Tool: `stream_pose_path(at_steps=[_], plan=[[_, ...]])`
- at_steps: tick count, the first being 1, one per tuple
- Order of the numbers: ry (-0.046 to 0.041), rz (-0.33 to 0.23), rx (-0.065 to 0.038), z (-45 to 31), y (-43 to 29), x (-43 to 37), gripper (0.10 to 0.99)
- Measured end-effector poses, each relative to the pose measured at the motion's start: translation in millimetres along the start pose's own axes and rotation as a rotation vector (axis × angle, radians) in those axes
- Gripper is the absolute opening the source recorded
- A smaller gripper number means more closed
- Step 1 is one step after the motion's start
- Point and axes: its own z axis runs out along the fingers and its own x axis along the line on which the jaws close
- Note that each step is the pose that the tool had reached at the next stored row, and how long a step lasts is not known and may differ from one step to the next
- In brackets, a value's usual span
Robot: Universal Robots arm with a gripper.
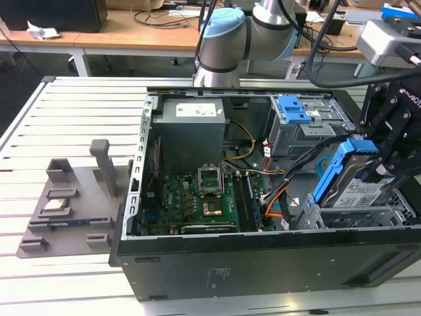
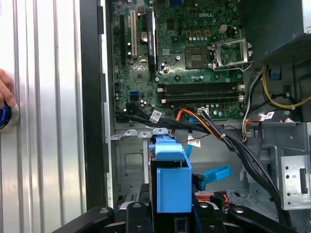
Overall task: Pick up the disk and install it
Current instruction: 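Insert the disk into the insertion slot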
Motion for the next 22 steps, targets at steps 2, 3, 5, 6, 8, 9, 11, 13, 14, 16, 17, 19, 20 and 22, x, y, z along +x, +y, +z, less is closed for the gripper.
stream_pose_path(at_steps=[2,3,5,6,8,9,11,13,14,16,17,19,20,22], plan=[[0.0001,0.0,0.0,1.0,-0.1,0.0,0.361],[0.0001,0.0,0.0,1.1,-0.1,0.0,0.361],[-0.0001,0.0,0.0,1.2,-0.1,0.0,0.361],[0.0,0.0,0.0,1.3,-0.1,0.0,0.361],[0.0,0.0,0.0,1.3,-0.1,0.0,0.373],[-0.0001,0.0,0.0,1.4,-0.1,0.0,0.439],[-0.0001,0.0,0.0,1.5,0.0,0.0,0.439],[0.0,0.0,0.0,1.5,-0.1,0.0,0.439],[0.0,0.0,0.0,1.5,-0.1,0.0,0.424],[0.0,0.0,0.0,1.6,-0.1,0.0,0.294],[0.0,0.0,0.0,1.7,-0.1,0.0,0.235],[0.0,0.0,0.0,1.8,-0.1,0.0,0.114],[0.0,0.0,0.0,1.8,-0.1,0.0,0.106],[0.0,0.0,0.0,1.9,-0.1,0.0,0.106]])
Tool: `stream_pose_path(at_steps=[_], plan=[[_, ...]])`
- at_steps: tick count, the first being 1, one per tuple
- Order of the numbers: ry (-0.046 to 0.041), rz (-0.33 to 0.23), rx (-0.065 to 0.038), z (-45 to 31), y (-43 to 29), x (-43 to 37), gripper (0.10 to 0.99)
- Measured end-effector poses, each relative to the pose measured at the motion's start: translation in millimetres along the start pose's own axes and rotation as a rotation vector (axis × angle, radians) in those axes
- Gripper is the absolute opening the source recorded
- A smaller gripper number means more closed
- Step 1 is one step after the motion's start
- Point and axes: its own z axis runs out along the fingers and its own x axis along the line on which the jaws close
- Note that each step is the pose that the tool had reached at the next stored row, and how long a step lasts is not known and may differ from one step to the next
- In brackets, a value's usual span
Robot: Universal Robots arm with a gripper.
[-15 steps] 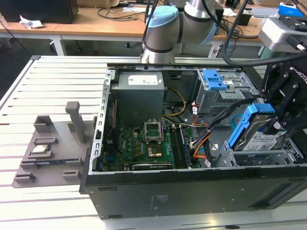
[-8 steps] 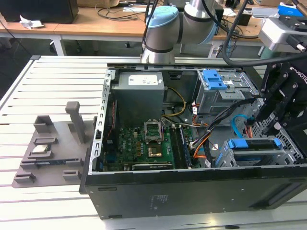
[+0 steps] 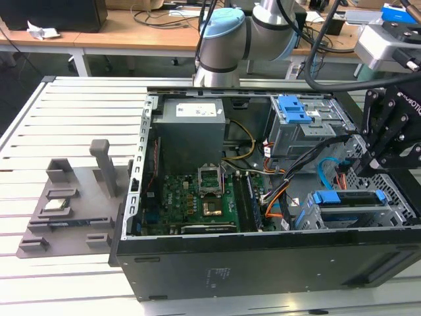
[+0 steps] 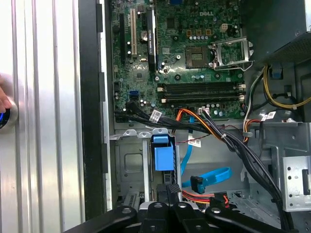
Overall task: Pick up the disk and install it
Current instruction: 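Insert the disk into the insertion slot, then insert the first disk wire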
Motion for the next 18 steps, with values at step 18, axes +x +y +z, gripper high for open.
stream_pose_path(at_steps=[18], plan=[[0.003,0.0,0.0,1.6,-10.4,-17.6,0.106]])
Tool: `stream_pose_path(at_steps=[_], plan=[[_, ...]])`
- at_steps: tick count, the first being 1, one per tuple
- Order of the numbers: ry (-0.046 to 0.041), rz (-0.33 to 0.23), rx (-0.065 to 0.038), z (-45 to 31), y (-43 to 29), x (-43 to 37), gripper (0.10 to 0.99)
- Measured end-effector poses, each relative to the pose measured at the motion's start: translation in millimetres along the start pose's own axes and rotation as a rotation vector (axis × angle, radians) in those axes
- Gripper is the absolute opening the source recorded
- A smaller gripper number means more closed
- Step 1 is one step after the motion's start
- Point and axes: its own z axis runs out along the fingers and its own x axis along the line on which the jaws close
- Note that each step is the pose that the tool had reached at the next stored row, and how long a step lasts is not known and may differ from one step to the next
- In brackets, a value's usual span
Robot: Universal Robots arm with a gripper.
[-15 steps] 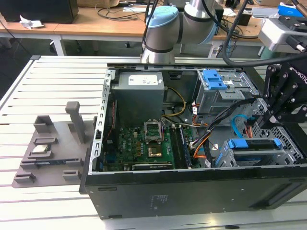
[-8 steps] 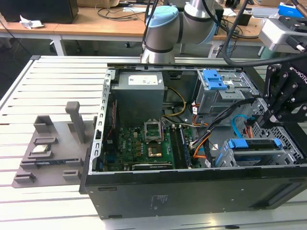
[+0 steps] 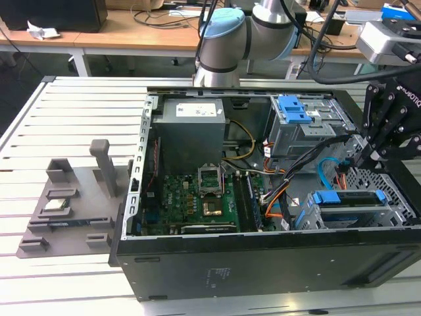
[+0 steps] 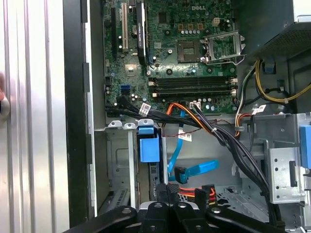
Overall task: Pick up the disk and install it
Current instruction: 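Insert the first disk wire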
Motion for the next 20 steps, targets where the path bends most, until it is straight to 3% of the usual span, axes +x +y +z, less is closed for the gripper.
stream_pose_path(at_steps=[5,7,9,16,20], plan=[[0.0013,0.0,0.0,0.4,-2.2,-3.9,0.106],[0.0055,0.0,0.0,1.2,-3.2,-6.5,0.106],[0.011,0.001,0.001,2.0,-4.4,-12.4,0.106],[0.0169,0.0,0.001,2.1,-5.2,-34.8,0.106],[0.0197,0.0,0.001,2.5,-5.6,-40.5,0.106]])
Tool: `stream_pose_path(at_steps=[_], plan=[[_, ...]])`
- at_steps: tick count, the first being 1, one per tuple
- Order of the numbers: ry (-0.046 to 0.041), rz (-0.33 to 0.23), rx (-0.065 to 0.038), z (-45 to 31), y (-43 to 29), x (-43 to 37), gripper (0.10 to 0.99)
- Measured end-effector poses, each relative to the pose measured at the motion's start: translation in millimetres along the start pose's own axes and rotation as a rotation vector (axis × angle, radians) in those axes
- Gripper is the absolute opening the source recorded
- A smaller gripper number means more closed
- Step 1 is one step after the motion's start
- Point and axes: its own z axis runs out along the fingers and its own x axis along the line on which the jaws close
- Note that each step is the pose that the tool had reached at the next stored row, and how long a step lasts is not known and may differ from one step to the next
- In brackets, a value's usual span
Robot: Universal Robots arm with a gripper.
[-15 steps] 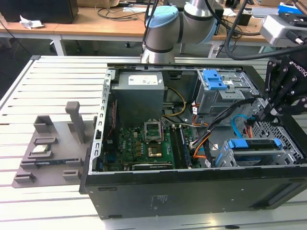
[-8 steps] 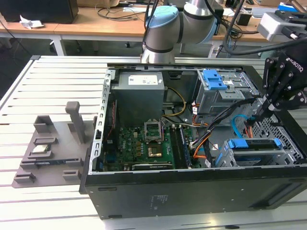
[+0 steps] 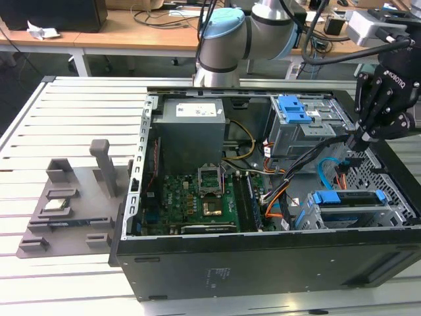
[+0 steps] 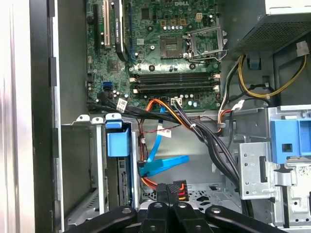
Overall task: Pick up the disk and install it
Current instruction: 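Insert the first disk wire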
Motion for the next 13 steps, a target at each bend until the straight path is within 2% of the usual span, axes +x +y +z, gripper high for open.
stream_pose_path(at_steps=[13], plan=[[0.002,0.0,0.0,7.0,-0.3,-3.0,0.106]])
